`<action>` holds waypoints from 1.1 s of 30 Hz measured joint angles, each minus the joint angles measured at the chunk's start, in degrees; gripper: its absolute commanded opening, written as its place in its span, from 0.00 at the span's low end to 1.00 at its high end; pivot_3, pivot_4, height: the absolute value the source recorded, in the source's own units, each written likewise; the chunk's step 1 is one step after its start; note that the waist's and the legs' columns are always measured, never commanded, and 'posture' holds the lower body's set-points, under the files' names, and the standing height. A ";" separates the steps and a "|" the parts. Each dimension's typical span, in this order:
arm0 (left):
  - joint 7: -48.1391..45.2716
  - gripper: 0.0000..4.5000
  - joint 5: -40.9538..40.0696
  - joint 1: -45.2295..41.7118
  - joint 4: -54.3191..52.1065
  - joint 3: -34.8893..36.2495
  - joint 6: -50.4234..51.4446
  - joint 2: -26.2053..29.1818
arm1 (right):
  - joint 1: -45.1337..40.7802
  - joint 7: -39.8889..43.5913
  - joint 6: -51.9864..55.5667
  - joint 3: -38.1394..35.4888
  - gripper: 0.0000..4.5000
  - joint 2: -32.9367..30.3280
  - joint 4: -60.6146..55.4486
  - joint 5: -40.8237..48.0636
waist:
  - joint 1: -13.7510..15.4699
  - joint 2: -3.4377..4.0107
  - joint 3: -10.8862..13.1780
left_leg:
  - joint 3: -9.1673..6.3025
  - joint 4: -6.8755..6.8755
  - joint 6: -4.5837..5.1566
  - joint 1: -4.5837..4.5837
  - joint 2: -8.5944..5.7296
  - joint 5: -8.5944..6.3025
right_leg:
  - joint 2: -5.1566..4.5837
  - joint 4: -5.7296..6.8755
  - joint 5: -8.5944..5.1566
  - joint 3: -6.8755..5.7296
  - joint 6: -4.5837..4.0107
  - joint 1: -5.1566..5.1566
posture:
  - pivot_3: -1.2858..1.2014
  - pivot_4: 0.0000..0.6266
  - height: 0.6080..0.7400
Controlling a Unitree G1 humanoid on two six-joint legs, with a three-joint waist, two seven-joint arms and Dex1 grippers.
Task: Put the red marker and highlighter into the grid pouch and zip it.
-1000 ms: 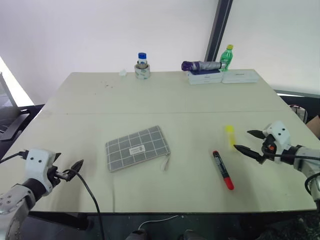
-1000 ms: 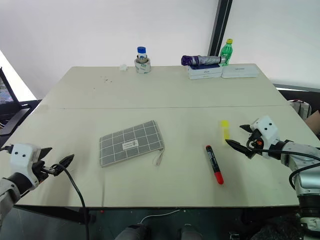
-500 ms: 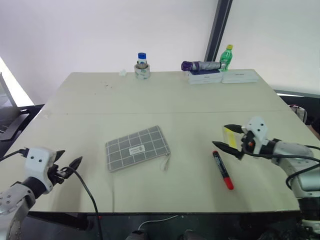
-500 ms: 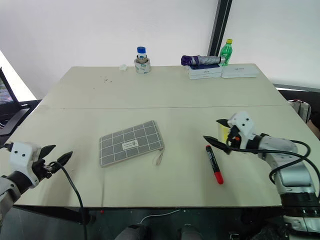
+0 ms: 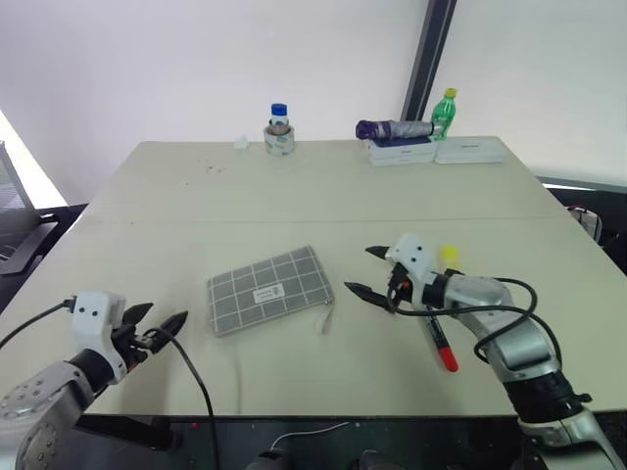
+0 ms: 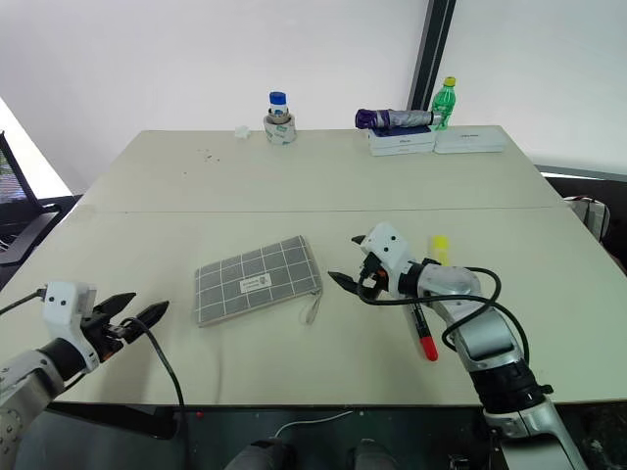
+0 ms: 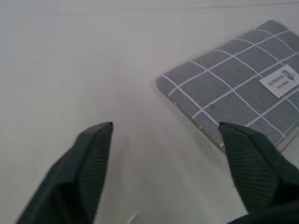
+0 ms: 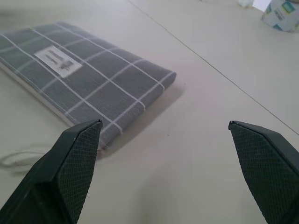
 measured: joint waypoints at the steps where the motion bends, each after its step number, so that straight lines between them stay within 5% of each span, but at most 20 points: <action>1: 1.53 0.99 -1.25 -1.13 0.04 0.00 2.58 -0.34 | -0.91 -0.86 -0.11 0.59 1.00 0.73 1.74 -1.22 | -0.03 0.00 0.00 | 0.00 0.00 -0.03 -0.01 -0.01 0.02 | 0.00 0.05 0.00 0.01 0.00 -0.04 | 0.52 0.24 1.00; 5: 5.80 1.00 -5.10 -4.10 0.20 0.62 8.54 -1.37 | -2.71 -2.44 -0.90 2.73 0.81 2.42 5.55 -4.37 | -0.06 -0.01 0.00 | 0.00 0.02 -0.05 -0.01 -0.01 0.03 | 0.01 0.09 0.00 0.03 0.00 -0.05 | 0.52 0.24 1.00; 12: 11.28 1.00 -9.98 -9.26 1.52 -0.75 17.15 -3.25 | -6.01 -4.68 -3.29 7.92 0.04 7.66 12.03 -10.20 | -0.86 -0.02 -0.01 | 0.02 0.02 -0.16 0.00 -0.01 0.09 | 0.06 0.27 0.00 0.13 0.00 -0.16 | 0.52 0.24 1.00; 13: 11.85 1.00 -10.08 -9.54 1.72 -1.03 18.12 -3.26 | -6.30 -5.03 -3.76 8.23 0.01 8.10 12.52 -10.80 | -1.05 -0.02 -0.01 | 0.02 0.01 -0.17 -0.01 -0.01 0.10 | 0.07 0.27 0.00 0.14 0.00 -0.17 | 0.52 0.24 1.00; 26: 16.70 1.00 -12.63 -16.94 3.67 -0.23 31.91 -2.46 | -7.01 -6.67 -8.65 11.06 0.01 11.75 14.50 -15.83 | -1.16 0.02 -0.09 | 0.10 0.03 -0.22 0.09 0.00 0.13 | 0.19 0.38 0.00 0.38 0.00 -0.19 | 0.52 0.24 1.00; 33: 7.44 1.00 -3.95 -11.03 2.45 -7.72 15.01 1.41 | -6.93 -6.34 -8.73 11.05 0.01 12.03 14.48 -16.23 | -1.21 0.01 -0.08 | 0.14 -0.03 -0.24 0.09 0.06 0.13 | 0.23 0.38 0.01 0.45 -0.03 -0.26 | 0.52 0.24 1.00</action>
